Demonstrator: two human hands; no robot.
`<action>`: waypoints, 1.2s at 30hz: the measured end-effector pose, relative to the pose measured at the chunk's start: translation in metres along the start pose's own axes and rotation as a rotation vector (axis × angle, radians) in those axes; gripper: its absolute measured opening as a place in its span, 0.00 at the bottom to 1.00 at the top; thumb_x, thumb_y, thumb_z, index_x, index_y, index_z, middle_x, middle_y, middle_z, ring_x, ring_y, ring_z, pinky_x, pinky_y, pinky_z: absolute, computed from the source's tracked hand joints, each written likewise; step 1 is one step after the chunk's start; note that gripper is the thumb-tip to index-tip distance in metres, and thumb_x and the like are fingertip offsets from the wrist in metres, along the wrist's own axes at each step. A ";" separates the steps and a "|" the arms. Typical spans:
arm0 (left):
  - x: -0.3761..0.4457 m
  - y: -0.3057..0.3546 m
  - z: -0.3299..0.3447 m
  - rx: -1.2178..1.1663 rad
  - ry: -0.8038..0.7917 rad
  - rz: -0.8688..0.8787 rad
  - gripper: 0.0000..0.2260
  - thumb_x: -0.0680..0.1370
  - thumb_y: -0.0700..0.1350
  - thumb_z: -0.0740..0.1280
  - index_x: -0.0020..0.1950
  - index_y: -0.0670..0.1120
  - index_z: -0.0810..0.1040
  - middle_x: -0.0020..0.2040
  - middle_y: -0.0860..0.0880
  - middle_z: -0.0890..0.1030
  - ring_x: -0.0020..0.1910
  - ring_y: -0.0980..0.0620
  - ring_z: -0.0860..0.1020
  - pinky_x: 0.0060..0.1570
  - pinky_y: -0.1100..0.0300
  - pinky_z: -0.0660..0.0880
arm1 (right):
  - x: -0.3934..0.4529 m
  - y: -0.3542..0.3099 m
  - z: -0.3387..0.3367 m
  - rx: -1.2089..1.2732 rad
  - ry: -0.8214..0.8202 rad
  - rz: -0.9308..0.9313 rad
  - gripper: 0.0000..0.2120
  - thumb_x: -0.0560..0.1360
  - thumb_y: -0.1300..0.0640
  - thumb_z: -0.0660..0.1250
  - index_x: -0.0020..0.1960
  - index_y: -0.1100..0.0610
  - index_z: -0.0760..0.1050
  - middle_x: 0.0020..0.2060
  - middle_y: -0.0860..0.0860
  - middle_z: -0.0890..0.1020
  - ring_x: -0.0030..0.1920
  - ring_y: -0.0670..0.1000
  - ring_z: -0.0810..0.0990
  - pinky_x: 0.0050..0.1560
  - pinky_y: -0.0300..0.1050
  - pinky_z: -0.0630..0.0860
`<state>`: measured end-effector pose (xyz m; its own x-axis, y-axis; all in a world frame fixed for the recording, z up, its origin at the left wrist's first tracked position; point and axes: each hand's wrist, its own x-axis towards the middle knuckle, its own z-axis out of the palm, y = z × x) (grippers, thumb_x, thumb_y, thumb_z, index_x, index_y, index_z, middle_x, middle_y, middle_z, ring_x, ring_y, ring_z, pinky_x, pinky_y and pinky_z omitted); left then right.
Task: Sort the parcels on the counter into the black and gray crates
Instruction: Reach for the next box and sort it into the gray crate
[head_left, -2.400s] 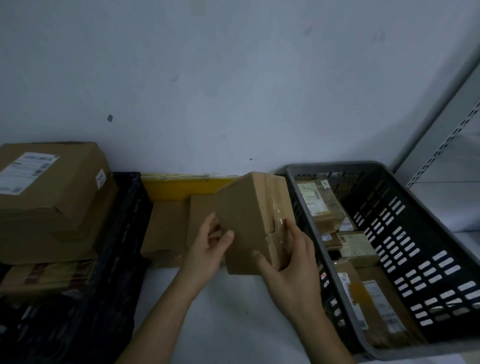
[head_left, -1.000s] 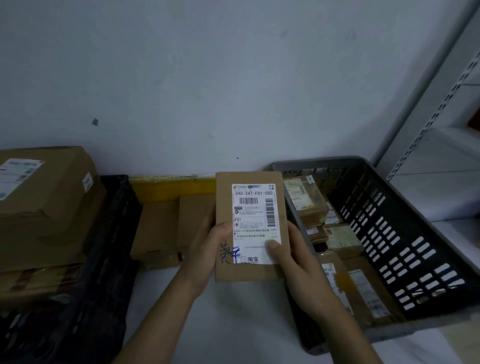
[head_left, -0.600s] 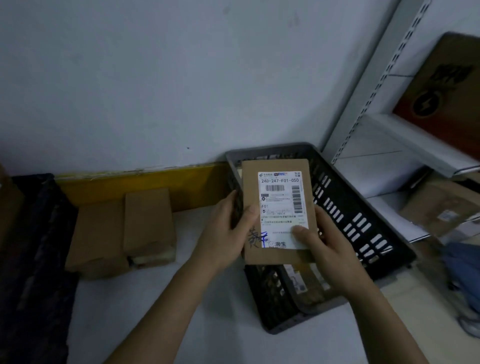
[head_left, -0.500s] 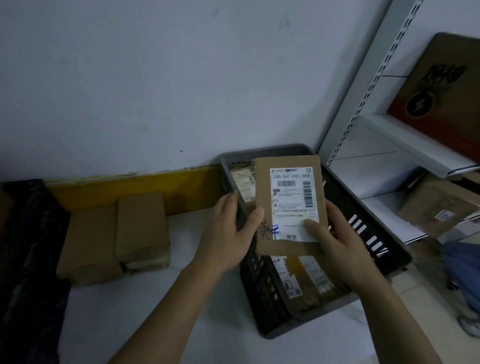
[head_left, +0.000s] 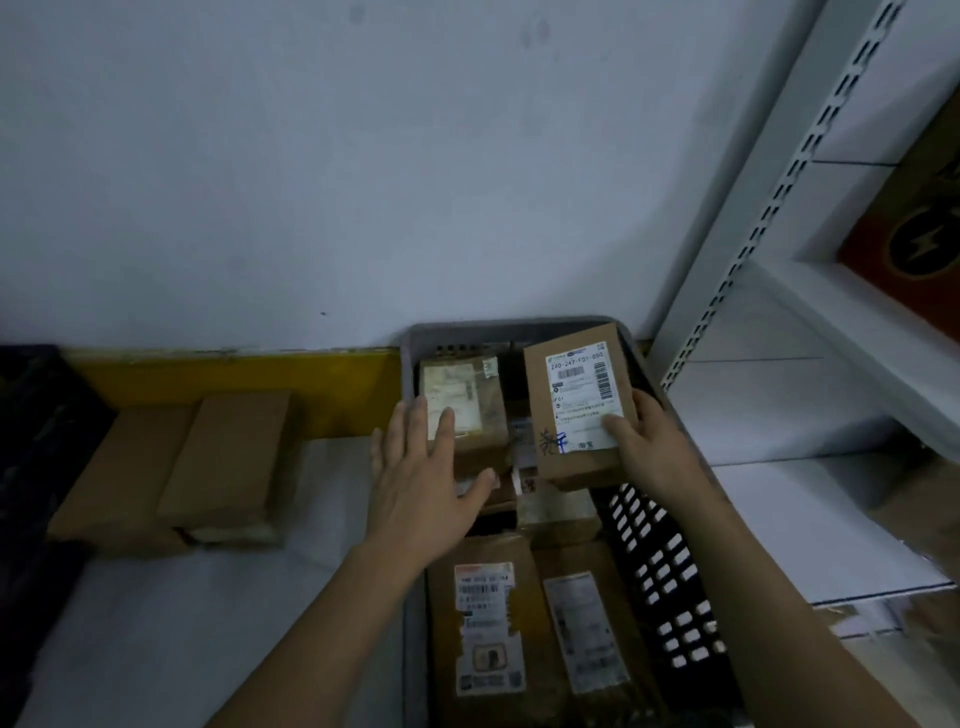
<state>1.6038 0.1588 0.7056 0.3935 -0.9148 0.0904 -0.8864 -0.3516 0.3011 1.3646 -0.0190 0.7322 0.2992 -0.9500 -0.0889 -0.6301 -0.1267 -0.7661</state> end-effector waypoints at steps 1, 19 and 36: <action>0.001 0.001 0.006 -0.001 -0.014 -0.030 0.42 0.80 0.74 0.50 0.88 0.52 0.46 0.88 0.46 0.41 0.86 0.44 0.37 0.83 0.39 0.43 | 0.017 0.007 0.006 0.005 -0.036 0.011 0.30 0.83 0.38 0.63 0.82 0.45 0.65 0.73 0.51 0.78 0.68 0.54 0.80 0.70 0.63 0.78; -0.001 0.006 0.021 0.246 -0.065 -0.139 0.43 0.80 0.73 0.50 0.88 0.50 0.45 0.88 0.45 0.41 0.86 0.42 0.37 0.83 0.37 0.52 | 0.107 0.064 0.093 -0.578 -0.107 -0.180 0.38 0.83 0.28 0.51 0.87 0.43 0.50 0.85 0.57 0.55 0.82 0.66 0.59 0.78 0.64 0.65; -0.010 -0.005 0.003 -0.141 0.122 -0.243 0.37 0.84 0.70 0.49 0.87 0.50 0.56 0.88 0.48 0.53 0.86 0.46 0.49 0.84 0.40 0.52 | 0.068 -0.001 0.078 -0.774 -0.011 -0.372 0.39 0.83 0.28 0.37 0.87 0.48 0.52 0.87 0.59 0.51 0.87 0.63 0.47 0.84 0.67 0.52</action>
<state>1.6039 0.1692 0.7005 0.6241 -0.7735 0.1101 -0.7232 -0.5186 0.4560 1.4408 -0.0610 0.6773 0.5882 -0.8055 0.0725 -0.7997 -0.5926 -0.0968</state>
